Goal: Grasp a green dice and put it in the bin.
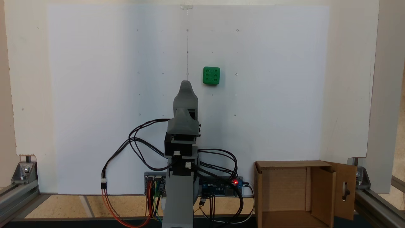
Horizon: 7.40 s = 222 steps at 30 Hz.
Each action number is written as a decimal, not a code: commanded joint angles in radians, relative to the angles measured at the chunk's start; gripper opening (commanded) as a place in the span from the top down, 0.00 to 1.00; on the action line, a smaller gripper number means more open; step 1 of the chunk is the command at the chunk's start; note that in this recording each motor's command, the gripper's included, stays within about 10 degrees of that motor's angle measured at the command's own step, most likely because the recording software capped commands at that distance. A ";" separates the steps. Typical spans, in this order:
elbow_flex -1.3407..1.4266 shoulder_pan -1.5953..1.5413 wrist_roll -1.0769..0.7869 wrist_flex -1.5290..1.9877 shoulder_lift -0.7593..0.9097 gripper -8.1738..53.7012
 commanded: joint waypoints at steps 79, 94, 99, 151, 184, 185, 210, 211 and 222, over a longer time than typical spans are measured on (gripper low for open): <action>-1.140 0.066 0.031 1.968 0.017 0.16; -1.620 0.268 -0.206 2.936 -0.407 0.14; -1.666 0.236 -0.272 3.183 -0.449 0.14; -1.480 0.253 -0.161 2.684 -0.811 0.15; -1.396 0.235 -0.094 2.559 -0.891 0.16; -1.396 0.235 -0.094 2.559 -0.896 0.16; -1.396 0.238 -0.095 2.490 -0.957 0.25; -1.396 0.236 -0.095 2.487 -0.960 0.25; -1.388 0.235 -0.097 2.477 -0.973 0.59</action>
